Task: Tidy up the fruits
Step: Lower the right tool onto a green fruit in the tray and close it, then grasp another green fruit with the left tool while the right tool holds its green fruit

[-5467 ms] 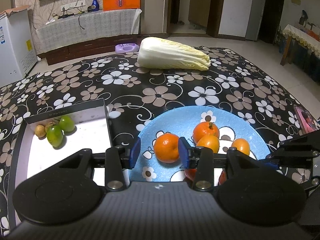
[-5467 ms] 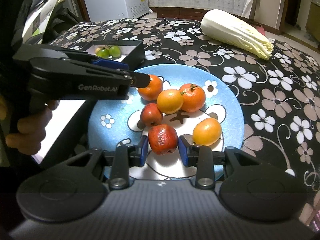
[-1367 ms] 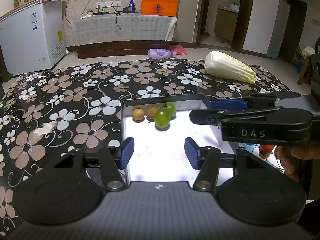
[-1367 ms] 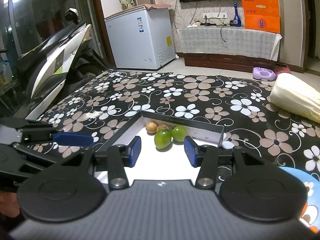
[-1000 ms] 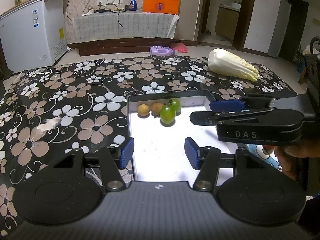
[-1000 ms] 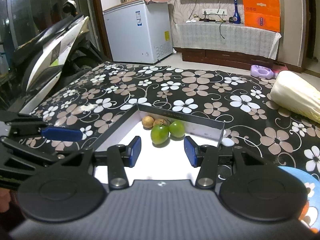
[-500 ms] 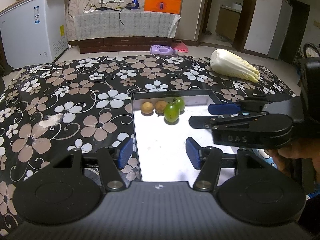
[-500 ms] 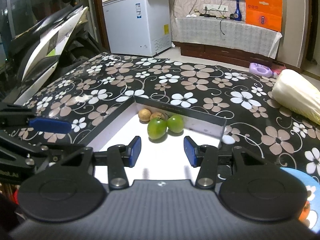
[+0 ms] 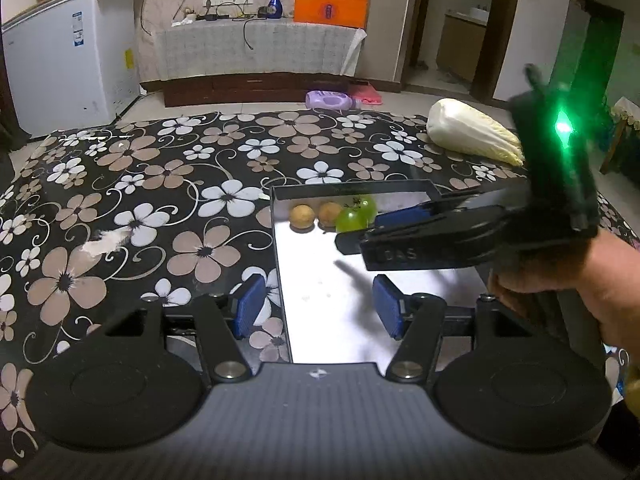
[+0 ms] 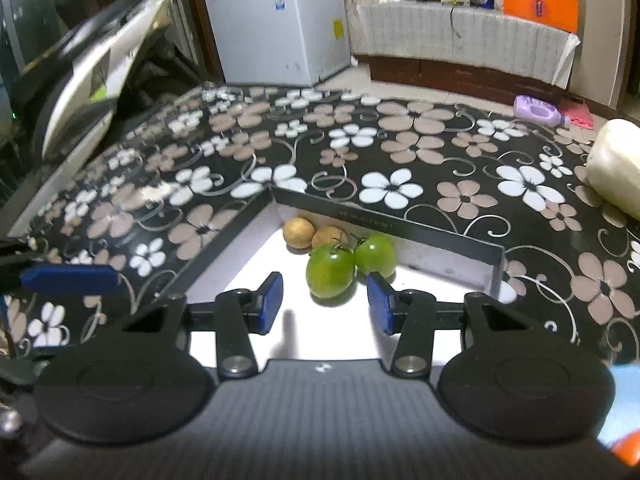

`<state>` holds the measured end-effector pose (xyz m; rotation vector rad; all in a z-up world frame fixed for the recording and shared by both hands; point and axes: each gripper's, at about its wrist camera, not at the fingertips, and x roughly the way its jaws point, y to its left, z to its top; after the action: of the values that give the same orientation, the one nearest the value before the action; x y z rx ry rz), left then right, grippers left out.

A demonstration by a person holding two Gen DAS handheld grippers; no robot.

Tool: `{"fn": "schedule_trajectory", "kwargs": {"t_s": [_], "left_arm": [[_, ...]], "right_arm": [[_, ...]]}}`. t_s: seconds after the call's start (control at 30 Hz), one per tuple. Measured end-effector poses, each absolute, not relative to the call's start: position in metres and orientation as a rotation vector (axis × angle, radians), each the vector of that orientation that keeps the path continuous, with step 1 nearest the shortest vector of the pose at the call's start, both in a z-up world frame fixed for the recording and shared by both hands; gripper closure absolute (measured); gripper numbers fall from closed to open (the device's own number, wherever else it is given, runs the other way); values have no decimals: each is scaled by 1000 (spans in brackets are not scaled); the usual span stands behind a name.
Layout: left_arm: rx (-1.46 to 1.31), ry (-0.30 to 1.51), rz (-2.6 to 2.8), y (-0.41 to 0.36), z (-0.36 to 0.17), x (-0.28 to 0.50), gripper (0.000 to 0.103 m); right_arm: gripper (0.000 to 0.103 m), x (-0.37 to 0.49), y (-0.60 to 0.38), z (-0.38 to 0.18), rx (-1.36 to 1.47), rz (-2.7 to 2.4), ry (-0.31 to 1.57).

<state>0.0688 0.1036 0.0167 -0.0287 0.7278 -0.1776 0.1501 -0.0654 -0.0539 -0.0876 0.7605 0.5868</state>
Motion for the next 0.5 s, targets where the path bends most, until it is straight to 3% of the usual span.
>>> {"fn": "schedule_trajectory", "kwargs": {"t_s": [0.27,0.5], "left_arm": [[-30,729,-193,102,17,71,38],[-45,728,-203,96,17,75,38]], "right_arm": [[71,160,-48,-60,-176,568,796],[72,147,-61,-49,-188,584,776]]}}
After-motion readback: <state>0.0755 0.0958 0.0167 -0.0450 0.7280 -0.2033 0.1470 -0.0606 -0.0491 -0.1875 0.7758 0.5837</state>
